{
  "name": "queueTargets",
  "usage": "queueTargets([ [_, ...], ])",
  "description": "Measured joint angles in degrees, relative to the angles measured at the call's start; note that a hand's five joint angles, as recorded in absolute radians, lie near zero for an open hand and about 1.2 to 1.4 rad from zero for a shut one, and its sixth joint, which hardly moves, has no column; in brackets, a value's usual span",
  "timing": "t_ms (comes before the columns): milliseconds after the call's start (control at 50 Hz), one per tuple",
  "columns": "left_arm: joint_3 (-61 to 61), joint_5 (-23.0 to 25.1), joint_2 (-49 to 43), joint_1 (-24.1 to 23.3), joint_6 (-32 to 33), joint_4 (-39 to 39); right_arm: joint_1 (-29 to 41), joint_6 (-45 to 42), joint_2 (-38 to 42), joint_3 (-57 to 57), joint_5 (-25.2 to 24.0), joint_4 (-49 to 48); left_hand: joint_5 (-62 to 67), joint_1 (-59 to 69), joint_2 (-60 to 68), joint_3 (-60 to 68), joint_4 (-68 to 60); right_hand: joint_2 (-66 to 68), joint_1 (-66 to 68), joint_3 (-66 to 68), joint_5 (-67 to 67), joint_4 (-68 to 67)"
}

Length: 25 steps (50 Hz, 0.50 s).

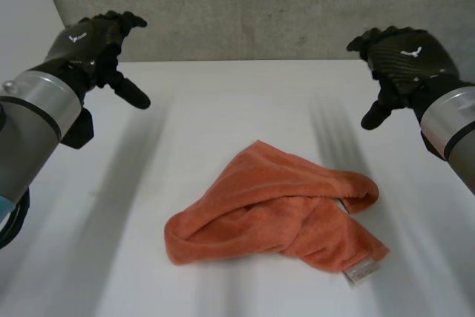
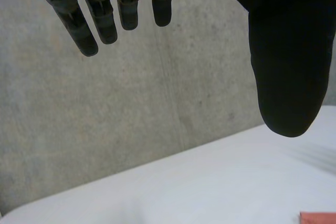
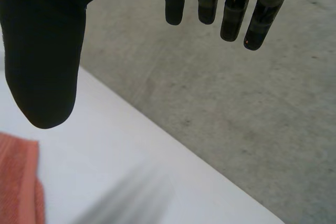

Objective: Fold the laundry

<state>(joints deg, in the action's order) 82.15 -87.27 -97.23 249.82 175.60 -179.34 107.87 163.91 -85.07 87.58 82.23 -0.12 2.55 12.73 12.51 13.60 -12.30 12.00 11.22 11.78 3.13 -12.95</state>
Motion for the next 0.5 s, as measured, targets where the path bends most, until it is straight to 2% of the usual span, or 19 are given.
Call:
queueTargets([
  [160, 2.26, -0.07, -3.79, -0.35, -0.16, 1.77, 0.21, -6.69, 3.04, -0.78, -8.0, 5.02, 0.05, 0.0, 0.02, 0.0, -0.02, 0.0, 0.0, 0.0, 0.09, 0.0],
  [180, 2.26, -0.07, -3.79, -0.35, -0.16, 1.77, 0.21, -6.69, 3.04, -0.78, -8.0, 5.02, 0.05, 0.0, 0.02, 0.0, -0.02, 0.0, 0.0, 0.0, 0.09, 0.0],
  [280, 7.58, 0.21, -6.59, -0.98, -0.28, 4.16, 1.03, -7.06, 8.5, -2.91, -14.21, 9.17, 0.21, 0.17, 0.13, 0.0, -0.19, 0.0, 0.0, 0.0, 0.08, 0.0],
  [380, 12.92, 0.18, -7.46, -1.08, -0.29, 4.3, 4.8, -4.94, 16.16, -6.86, -16.41, 10.13, 0.21, 0.17, 0.12, 0.0, -0.19, 0.0, 0.0, 0.0, 0.09, 0.0],
  [500, 17.36, 0.03, -7.17, -0.38, -0.32, 2.86, 10.05, -1.44, 25.28, -12.76, -16.66, 10.25, 0.2, 0.16, 0.12, 0.0, -0.19, 0.0, 0.0, 0.0, 0.09, 0.0],
])
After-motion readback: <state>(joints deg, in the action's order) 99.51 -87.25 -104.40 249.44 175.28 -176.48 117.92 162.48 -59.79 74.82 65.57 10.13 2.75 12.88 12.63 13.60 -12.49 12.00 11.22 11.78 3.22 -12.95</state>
